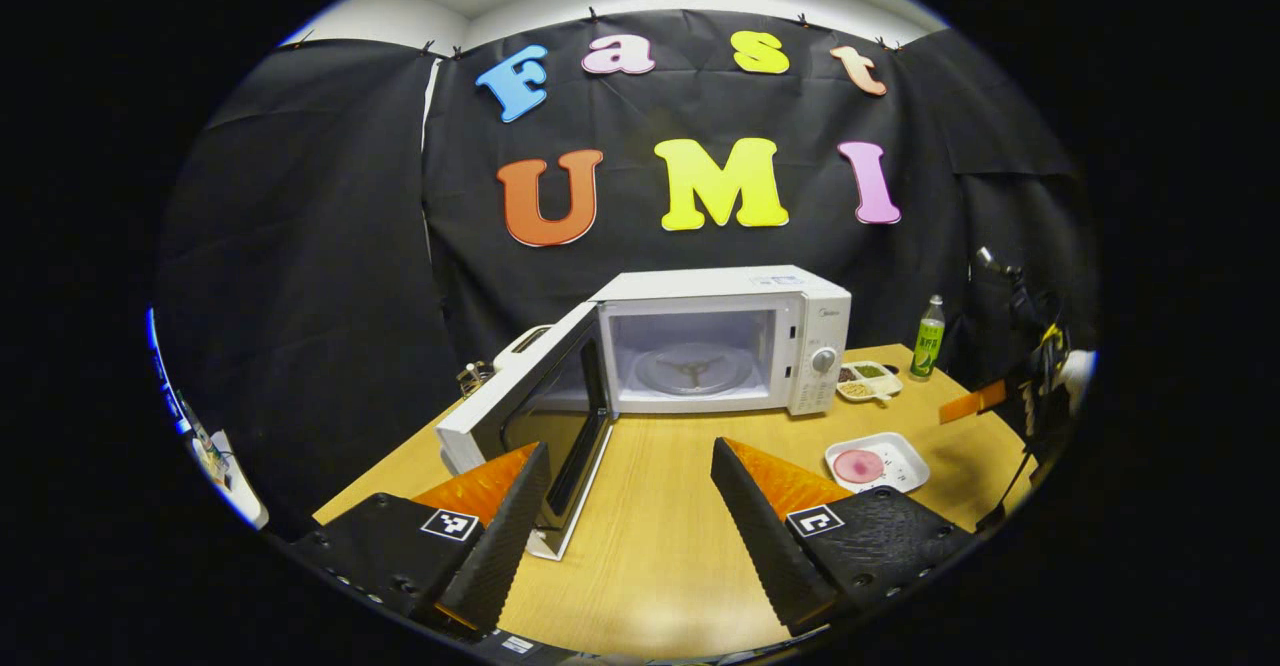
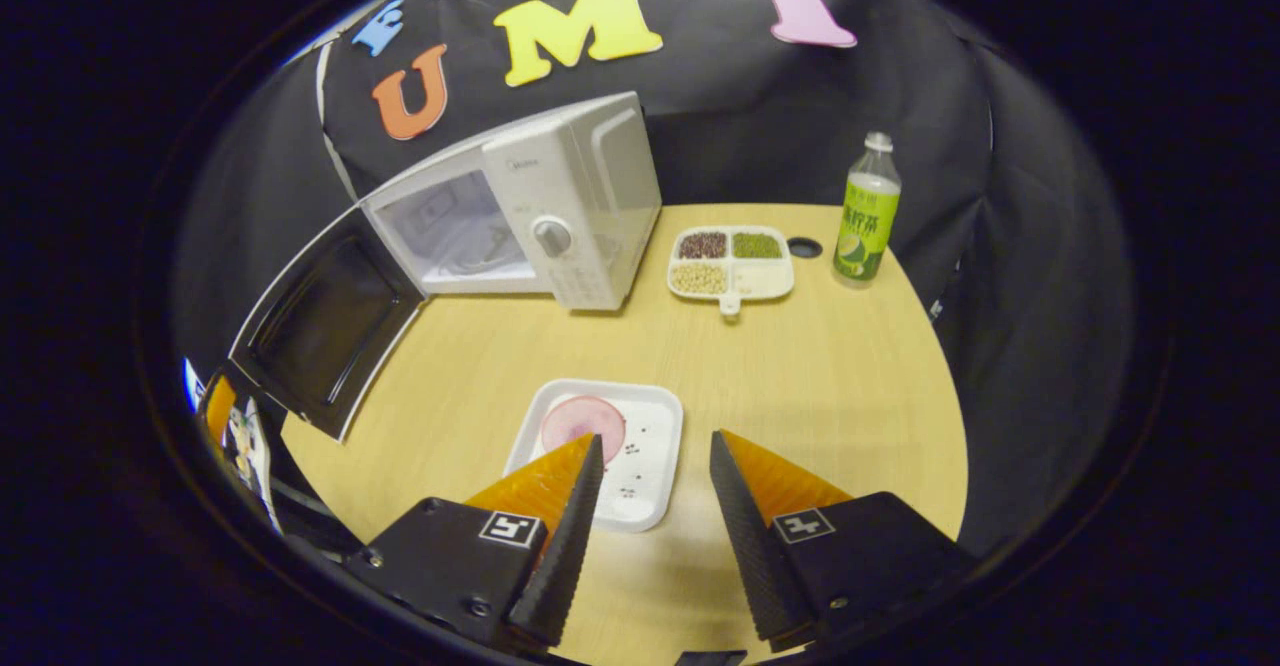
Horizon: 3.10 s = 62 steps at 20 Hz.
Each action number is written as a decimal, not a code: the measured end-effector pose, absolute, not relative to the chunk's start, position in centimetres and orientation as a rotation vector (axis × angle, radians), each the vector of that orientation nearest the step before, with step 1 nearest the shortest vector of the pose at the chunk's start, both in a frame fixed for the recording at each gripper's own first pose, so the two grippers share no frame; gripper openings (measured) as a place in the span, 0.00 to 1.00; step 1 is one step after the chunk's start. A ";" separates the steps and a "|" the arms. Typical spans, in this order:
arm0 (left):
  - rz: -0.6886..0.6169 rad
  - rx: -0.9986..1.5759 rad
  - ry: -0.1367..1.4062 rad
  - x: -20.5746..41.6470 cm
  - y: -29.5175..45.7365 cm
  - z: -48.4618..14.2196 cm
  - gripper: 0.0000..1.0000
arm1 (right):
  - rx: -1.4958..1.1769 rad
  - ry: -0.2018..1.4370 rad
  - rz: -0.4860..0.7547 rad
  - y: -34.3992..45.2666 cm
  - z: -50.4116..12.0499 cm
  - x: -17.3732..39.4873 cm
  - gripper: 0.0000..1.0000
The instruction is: Open the microwave oven with the left hand, put the food in, and close the microwave oven.
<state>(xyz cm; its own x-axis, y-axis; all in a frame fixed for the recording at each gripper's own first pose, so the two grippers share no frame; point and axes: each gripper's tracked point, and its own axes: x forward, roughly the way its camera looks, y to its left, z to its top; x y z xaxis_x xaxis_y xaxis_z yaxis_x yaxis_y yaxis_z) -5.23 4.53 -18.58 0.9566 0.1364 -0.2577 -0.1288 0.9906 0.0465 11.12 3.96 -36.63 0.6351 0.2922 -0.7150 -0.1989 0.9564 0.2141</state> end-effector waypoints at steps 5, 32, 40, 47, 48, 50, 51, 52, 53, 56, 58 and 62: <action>0.149 0.017 0.235 -3.9 0.9 -15.3 0.96 | 0.196 1.026 0.325 4.3 -42.6 12.6 0.48; 0.090 0.042 0.240 -2.4 2.3 -13.4 0.96 | 0.606 1.221 0.262 9.2 -42.0 13.3 0.04; 0.014 0.026 0.248 -3.3 5.8 -13.0 0.96 | 0.759 0.967 0.217 17.8 -35.9 15.4 0.04; -0.039 0.064 0.262 -3.4 7.3 -12.7 0.96 | 0.947 0.708 0.102 26.5 -32.8 19.2 0.04; -0.045 0.065 0.265 -3.5 7.4 -12.8 0.95 | 0.963 0.678 0.084 27.5 -32.6 19.7 0.04; -0.048 0.071 0.268 -3.2 8.1 -12.9 0.96 | 0.997 0.626 0.037 28.9 -32.5 20.3 0.04; -0.046 0.069 0.269 -3.1 8.5 -13.0 0.96 | 1.025 0.598 0.018 29.7 -32.5 20.9 0.04; -0.044 0.065 0.271 -3.0 8.9 -13.2 0.96 | 1.049 0.577 -0.006 30.4 -32.6 21.3 0.04; -0.039 0.062 0.272 -2.9 9.2 -13.5 0.96 | 1.069 0.544 -0.026 30.9 -32.5 21.8 0.04; -0.021 0.067 0.280 -2.5 10.3 -14.6 0.96 | 1.129 0.502 -0.057 33.2 -33.0 23.9 0.04; -0.013 0.070 0.290 -2.2 10.7 -15.6 0.96 | 1.166 0.482 -0.064 34.9 -32.9 25.3 0.04; 0.001 0.069 0.310 -1.4 11.7 -16.6 0.96 | 1.271 0.437 -0.098 36.6 -33.0 29.1 0.04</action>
